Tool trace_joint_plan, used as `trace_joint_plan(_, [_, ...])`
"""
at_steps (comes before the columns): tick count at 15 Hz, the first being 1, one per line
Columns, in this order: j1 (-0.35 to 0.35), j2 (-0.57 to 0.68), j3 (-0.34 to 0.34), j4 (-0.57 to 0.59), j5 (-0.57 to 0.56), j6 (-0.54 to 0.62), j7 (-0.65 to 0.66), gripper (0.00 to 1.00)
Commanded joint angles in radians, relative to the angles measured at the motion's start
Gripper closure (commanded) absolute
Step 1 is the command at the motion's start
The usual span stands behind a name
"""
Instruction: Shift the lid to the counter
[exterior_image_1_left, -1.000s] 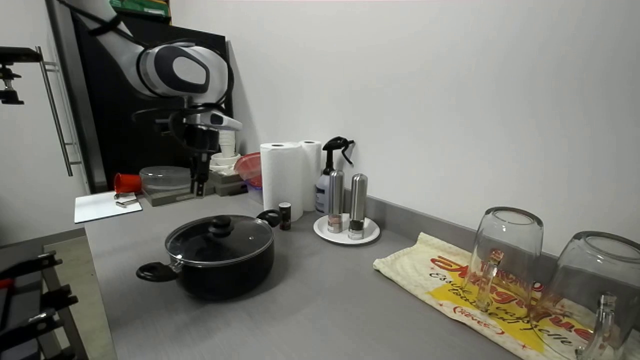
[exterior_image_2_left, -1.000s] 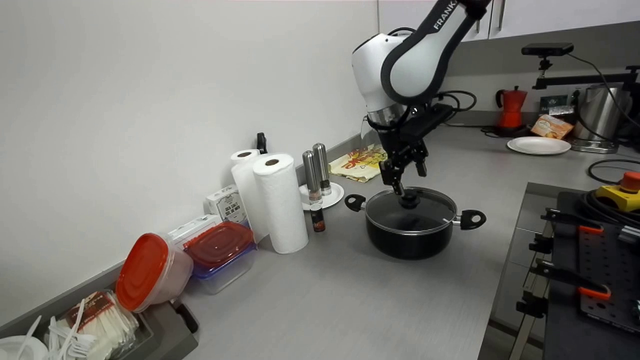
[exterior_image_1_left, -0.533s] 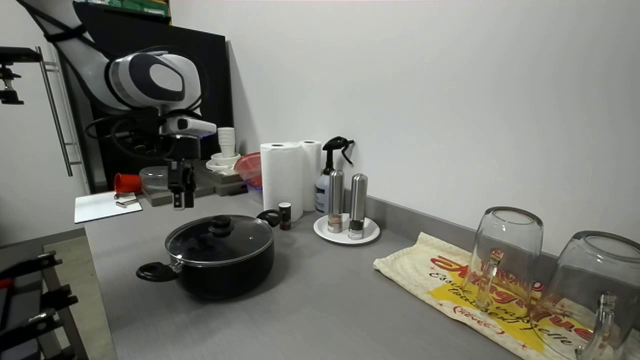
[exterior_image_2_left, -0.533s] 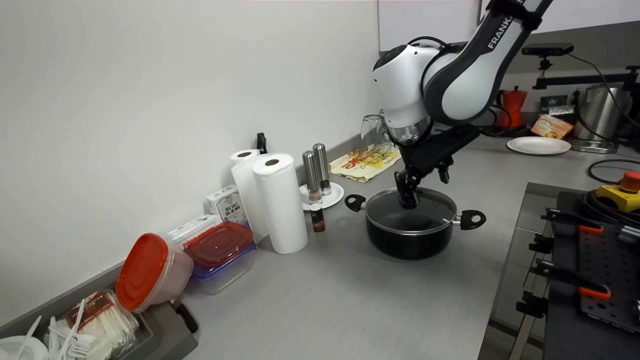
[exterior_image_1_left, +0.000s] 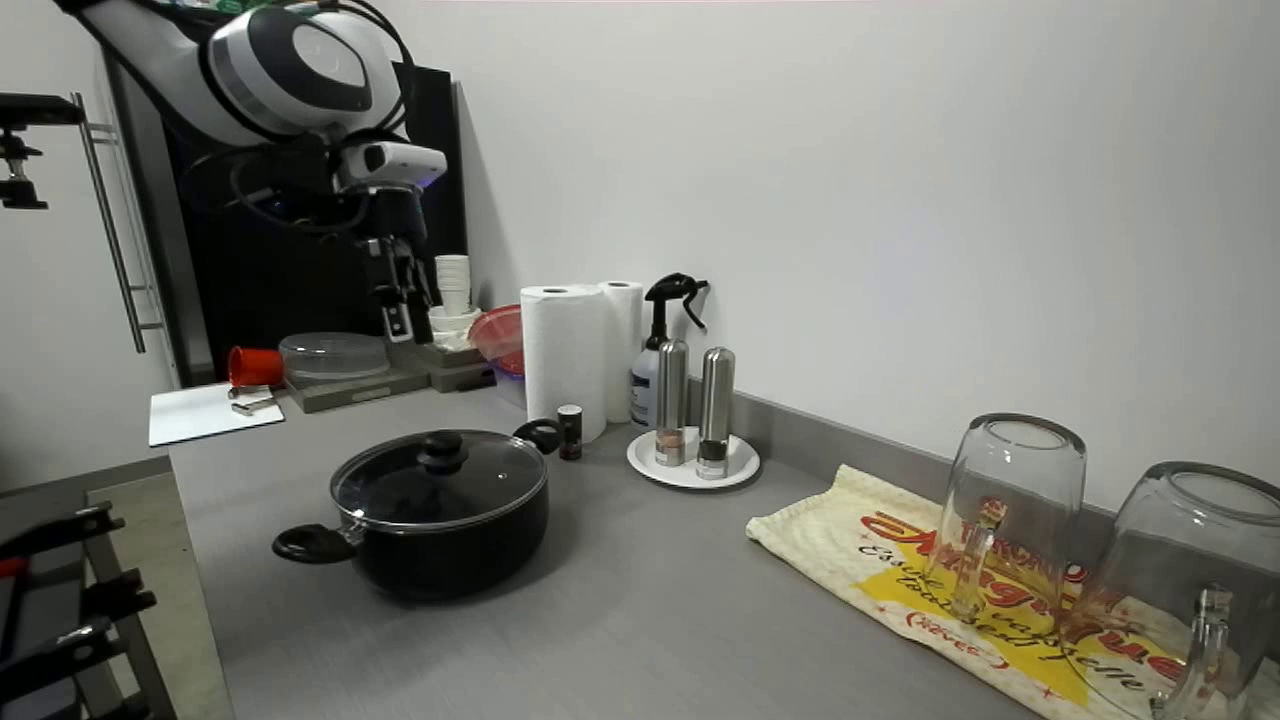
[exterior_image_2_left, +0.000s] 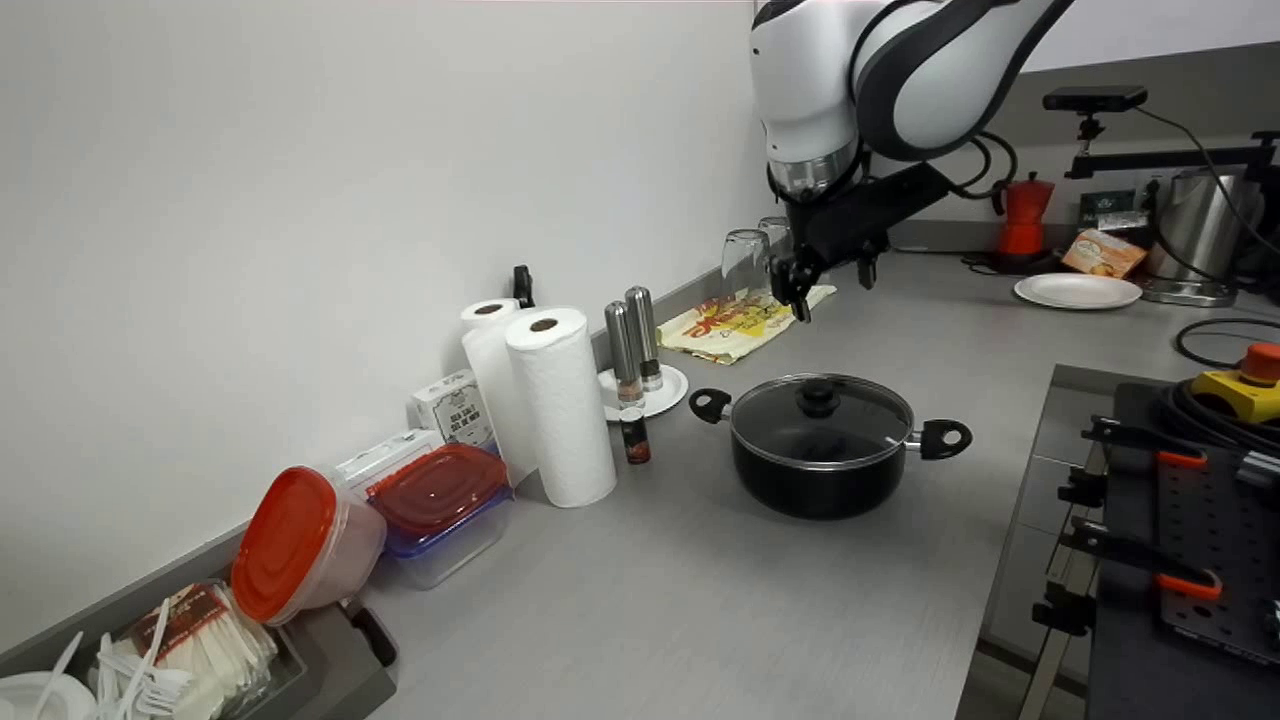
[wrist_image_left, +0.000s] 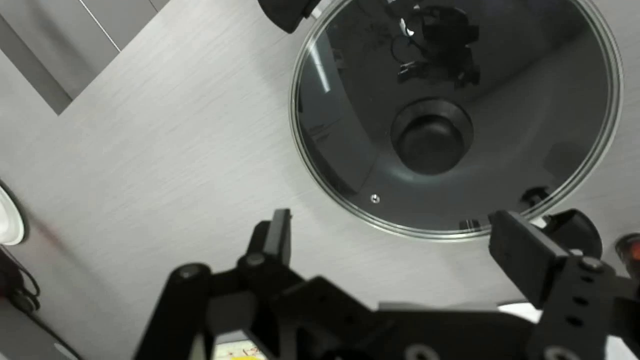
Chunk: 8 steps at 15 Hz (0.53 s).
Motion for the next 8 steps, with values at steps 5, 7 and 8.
trace_joint_plan(5, [-0.064, 0.071, 0.023, 0.084, 0.102, 0.035, -0.180, 0.00])
trace_joint_plan(7, [-0.069, 0.086, 0.023, 0.098, 0.143, 0.037, -0.231, 0.00])
trace_joint_plan(8, [-0.071, 0.094, 0.024, 0.105, 0.169, 0.039, -0.263, 0.00])
